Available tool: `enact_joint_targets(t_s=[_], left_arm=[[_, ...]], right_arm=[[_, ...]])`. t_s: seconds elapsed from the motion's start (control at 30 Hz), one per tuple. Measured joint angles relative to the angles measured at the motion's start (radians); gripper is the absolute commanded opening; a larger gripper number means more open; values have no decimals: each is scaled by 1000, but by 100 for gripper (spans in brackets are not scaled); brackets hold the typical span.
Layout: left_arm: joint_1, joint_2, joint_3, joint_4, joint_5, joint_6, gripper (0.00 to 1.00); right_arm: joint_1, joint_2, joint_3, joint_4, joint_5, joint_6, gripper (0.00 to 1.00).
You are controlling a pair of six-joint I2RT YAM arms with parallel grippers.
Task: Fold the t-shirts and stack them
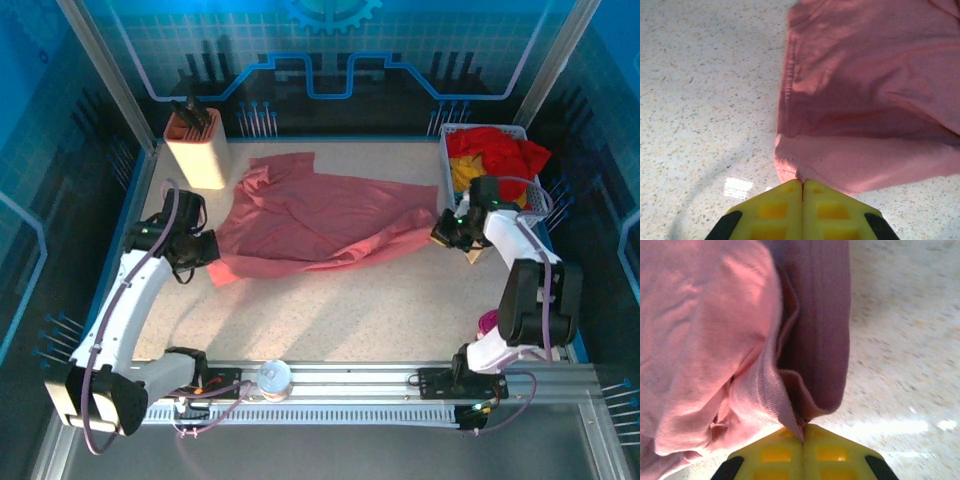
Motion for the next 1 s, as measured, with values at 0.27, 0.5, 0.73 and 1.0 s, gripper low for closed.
enact_joint_targets(t_s=[0.27, 0.5, 0.73, 1.0], left_arm=[[66, -6, 0, -14, 0, 21, 0], [77, -9, 1, -22, 1, 37, 0], [80, -9, 4, -25, 20, 40, 0], [84, -10, 4, -24, 31, 39, 0]], right_arm=[[-150, -164, -101, -23, -7, -12, 0], [-149, -165, -180, -29, -24, -19, 1], [-148, -214, -200, -65, -59, -19, 4], [-146, -296, -235, -113, -61, -39, 44]])
